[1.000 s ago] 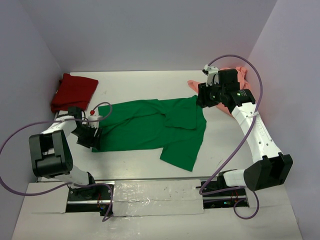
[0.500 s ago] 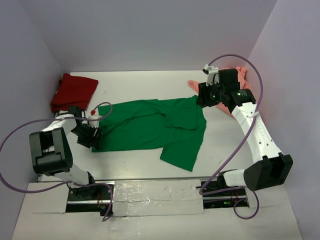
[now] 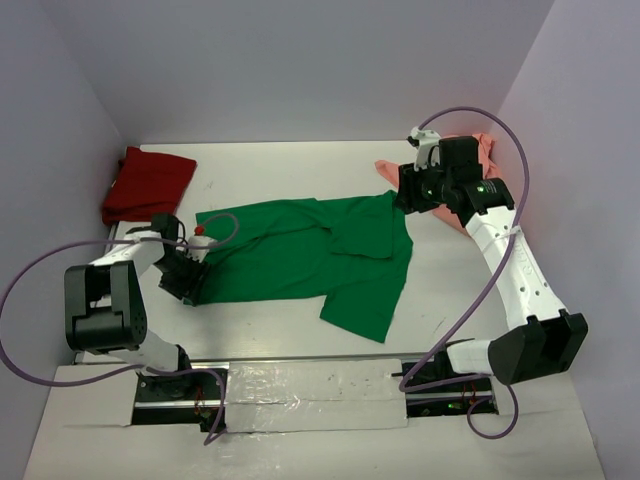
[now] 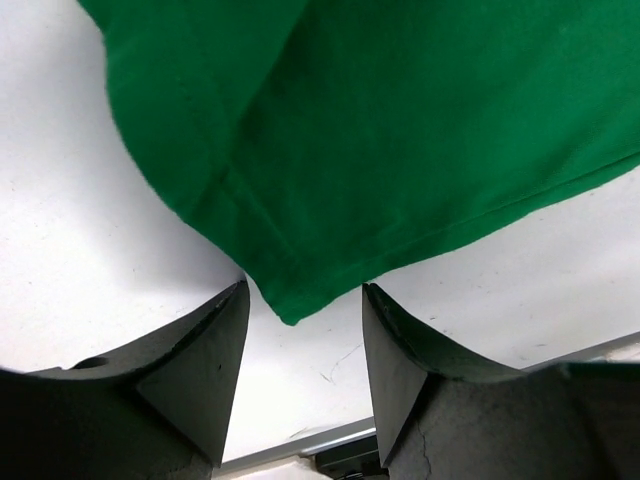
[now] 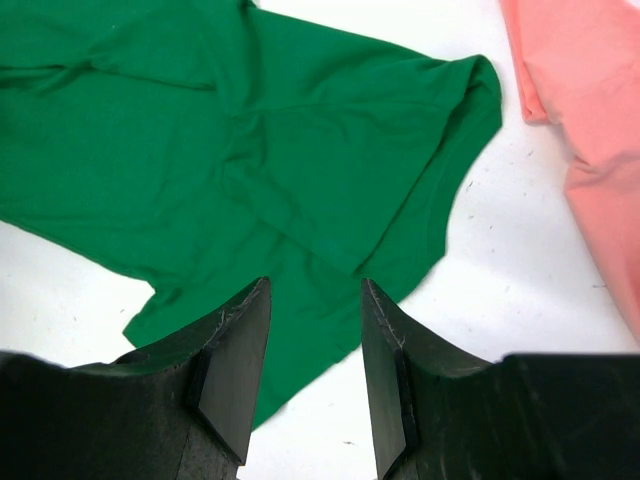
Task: Fold and stack the t-shirts
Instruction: Grap the side of the flattened tshirt closest away from the robot with both arms
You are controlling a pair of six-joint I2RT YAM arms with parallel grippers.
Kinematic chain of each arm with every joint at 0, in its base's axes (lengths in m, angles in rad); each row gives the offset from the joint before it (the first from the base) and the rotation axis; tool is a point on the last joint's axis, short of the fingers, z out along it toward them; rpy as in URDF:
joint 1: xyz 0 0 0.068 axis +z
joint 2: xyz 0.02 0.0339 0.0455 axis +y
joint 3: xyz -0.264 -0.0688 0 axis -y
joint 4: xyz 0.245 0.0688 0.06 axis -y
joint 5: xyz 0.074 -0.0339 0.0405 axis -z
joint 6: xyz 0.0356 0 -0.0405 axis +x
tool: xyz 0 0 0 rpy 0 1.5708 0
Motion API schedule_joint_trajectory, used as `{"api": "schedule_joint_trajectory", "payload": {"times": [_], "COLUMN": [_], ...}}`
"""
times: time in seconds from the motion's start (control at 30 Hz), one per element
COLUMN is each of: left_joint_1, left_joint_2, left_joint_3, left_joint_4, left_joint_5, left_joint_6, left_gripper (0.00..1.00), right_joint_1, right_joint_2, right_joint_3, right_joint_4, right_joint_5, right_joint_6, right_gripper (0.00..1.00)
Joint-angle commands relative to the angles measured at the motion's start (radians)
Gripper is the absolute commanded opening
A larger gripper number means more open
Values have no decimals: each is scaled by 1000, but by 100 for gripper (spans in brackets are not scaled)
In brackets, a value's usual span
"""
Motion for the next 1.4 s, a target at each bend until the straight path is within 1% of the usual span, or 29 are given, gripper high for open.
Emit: {"api": "schedule_joint_trajectory", "payload": {"times": [0.0,0.07,0.13,0.17,0.23,0.27,0.37,0.43,0.47,0.53,0.57,0.63,0.67,0.73,0.77,0.8,0.87,0.9,1.03,1.2,1.23,1.33,1.37], "left_joint_1": [-25,-29,-31,-31,-31,-31,-31,-31,-31,-31,-31,-31,-31,-31,-31,-31,-31,-31,-31,-31,-32,-31,-31], "left_joint_2": [38,30,32,32,38,38,36,36,35,30,27,20,18,13,9,6,-2,-3,-14,-33,-37,-45,-45], "left_joint_3": [-80,-82,-85,-95,-102,-103,-103,-105,-105,-106,-106,-106,-106,-109,-108,-108,-106,-106,-105,-114,-114,-111,-111], "left_joint_4": [7,10,16,34,43,45,48,46,46,48,48,48,47,48,47,45,40,39,34,42,42,37,34], "left_joint_5": [-28,-41,-59,-71,-85,-87,-82,-81,-78,-76,-72,-64,-61,-61,-61,-59,-59,-59,-58,-50,-52,-47,-48], "left_joint_6": [-19,-25,-25,-28,-33,-33,-30,-31,-31,-33,-31,-33,-33,-36,-36,-36,-37,-39,-45,-54,-56,-56,-54], "left_gripper": [58,58,55,51,45,36,28,24,19,17,14,11,10,9,9,9,9,9,8,8,8,8,8], "right_joint_1": [0,0,0,-2,-4,-4,-5,-5,-5,-1,27,76,129,197,234,303,360,406,499,645,686,745,786], "right_joint_2": [-52,-53,-56,-58,-61,-61,-61,-50,-44,-27,-25,-29,-39,-73,-84,-94,-105,-101,-68,-78,-70,-29,-16], "right_joint_3": [23,23,22,20,19,19,22,23,25,16,3,-62,-142,-233,-318,-357,-437,-451,-503,-578,-596,-626,-633], "right_joint_4": [12,12,10,10,12,12,13,-3,-16,-63,-72,-88,-73,-22,-7,-1,13,4,-16,56,68,104,124], "right_joint_5": [8,9,9,11,11,9,9,-6,-15,-69,-71,-22,13,90,112,112,121,112,124,199,213,228,239], "right_joint_6": [-13,-14,-16,-16,-16,-16,-17,-32,-46,-132,-202,-284,-331,-406,-433,-460,-494,-503,-528,-499,-476,-436,-428], "right_gripper": [48,48,48,48,48,48,48,48,48,49,49,50,51,52,52,52,53,53,55,56,56,56,56]}}
